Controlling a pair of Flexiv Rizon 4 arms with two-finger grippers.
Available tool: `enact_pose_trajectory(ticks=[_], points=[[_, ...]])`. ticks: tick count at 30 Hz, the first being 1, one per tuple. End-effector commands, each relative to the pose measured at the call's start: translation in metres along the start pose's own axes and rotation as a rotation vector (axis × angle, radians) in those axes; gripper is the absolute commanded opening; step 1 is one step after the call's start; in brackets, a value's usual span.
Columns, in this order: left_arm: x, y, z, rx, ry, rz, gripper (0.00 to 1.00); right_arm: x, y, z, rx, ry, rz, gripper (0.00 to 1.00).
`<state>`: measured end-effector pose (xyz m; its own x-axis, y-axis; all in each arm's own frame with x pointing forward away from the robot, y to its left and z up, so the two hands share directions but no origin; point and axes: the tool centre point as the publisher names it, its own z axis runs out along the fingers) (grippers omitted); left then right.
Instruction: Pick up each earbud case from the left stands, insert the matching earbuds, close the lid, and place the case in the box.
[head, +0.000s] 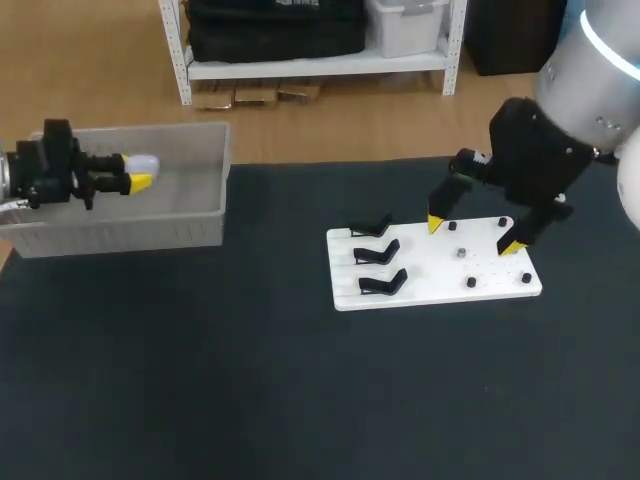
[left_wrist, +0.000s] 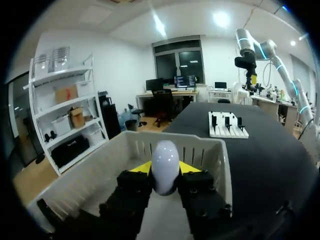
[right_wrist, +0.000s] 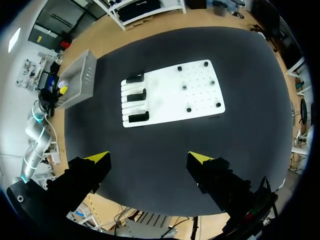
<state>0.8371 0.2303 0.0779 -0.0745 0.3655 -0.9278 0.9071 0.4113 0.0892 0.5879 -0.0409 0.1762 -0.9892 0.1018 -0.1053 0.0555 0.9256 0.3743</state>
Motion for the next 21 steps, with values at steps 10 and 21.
enact_pose_trajectory(ticks=[10,21], points=[[-0.072,-0.064,-0.006,0.038,0.023,0.063,1.0,-0.011,-0.028,-0.015,-0.052,-0.026,0.047,1.0],[-0.091,-0.154,0.038,0.034,0.12,-0.034,1.0,-0.031,-0.066,-0.014,-0.097,-0.037,0.074,1.0]])
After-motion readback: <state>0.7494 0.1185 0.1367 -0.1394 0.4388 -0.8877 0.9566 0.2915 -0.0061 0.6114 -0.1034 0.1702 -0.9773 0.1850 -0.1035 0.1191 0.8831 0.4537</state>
